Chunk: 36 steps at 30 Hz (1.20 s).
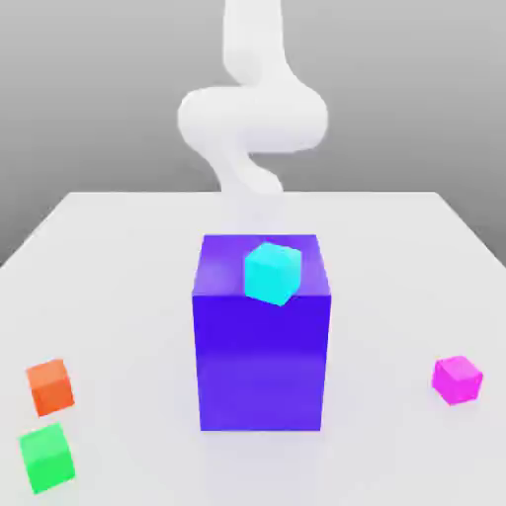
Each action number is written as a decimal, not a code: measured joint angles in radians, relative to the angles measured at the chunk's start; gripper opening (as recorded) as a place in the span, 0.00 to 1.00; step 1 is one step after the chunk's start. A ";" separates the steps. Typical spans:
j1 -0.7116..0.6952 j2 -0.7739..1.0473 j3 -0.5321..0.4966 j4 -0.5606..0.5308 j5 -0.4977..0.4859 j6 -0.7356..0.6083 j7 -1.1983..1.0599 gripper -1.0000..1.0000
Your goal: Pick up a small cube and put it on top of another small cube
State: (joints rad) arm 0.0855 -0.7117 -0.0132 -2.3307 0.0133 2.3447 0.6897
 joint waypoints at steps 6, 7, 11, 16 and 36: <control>0.183 0.217 -0.006 -0.076 0.049 0.110 -0.283 0.50; 0.212 0.252 -0.005 -0.088 0.056 0.128 -0.329 0.50; 0.315 0.392 0.012 -0.137 0.083 0.199 -0.508 0.50; 0.419 0.567 0.059 -0.198 0.095 0.289 -0.717 0.50; 0.619 1.079 0.070 -0.264 -0.130 0.614 -0.904 0.00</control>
State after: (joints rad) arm 0.7046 0.3676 0.0571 -2.5948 -0.1164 2.9589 -0.2144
